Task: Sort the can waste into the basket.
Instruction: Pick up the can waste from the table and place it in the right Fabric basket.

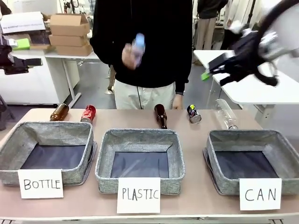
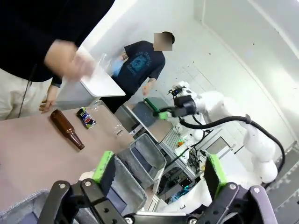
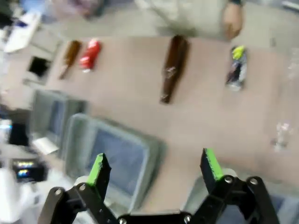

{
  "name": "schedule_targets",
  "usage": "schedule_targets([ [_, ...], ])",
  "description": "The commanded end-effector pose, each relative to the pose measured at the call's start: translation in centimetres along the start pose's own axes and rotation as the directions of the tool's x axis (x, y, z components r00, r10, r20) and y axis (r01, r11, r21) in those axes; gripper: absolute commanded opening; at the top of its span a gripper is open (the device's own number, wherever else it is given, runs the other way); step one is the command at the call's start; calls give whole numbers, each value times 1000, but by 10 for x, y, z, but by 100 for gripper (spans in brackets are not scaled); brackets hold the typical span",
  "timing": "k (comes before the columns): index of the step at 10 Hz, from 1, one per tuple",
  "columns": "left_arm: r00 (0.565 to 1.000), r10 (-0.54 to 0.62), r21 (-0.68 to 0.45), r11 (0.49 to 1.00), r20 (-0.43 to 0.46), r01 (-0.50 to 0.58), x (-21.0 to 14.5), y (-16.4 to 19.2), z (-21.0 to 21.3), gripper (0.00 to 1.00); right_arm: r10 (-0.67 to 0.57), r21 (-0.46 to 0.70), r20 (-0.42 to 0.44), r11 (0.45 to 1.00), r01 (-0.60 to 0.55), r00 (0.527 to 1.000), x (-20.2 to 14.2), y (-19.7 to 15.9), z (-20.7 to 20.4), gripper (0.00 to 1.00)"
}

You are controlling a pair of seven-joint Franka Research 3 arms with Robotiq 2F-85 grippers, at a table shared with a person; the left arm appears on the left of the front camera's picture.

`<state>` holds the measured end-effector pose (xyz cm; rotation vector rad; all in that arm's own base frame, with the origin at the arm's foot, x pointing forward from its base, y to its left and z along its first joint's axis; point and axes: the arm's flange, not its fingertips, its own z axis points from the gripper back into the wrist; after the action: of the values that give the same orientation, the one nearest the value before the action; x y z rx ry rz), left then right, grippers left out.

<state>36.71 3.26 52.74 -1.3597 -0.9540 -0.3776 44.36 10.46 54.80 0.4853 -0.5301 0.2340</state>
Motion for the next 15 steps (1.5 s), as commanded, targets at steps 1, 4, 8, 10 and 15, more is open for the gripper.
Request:
schedule_targets([
  [1, 1000, -16, -4, 1000, -5, 16, 0, 0, 0, 100, -26, -558, -132, 828, -53, 991, 47, -35, -33, 100],
  [4, 1000, -16, -4, 1000, -5, 16, 0, 0, 0, 100, -190, -257, -258, 959, 122, 948, 27, -44, -24, 100],
  [8, 1000, -16, -4, 1000, -5, 16, 0, 0, 0, 100, -37, -364, -170, 931, -28, 985, 26, -65, -50, 100],
  [10, 1000, -16, -4, 1000, -5, 16, 0, 0, 0, 100, 106, -275, -311, 941, -196, 945, 87, -66, -109, 100],
  [15, 1000, -16, -4, 1000, -5, 16, 0, 0, 0, 100, -81, -404, -416, 909, -104, 906, 145, -99, -244, 100],
])
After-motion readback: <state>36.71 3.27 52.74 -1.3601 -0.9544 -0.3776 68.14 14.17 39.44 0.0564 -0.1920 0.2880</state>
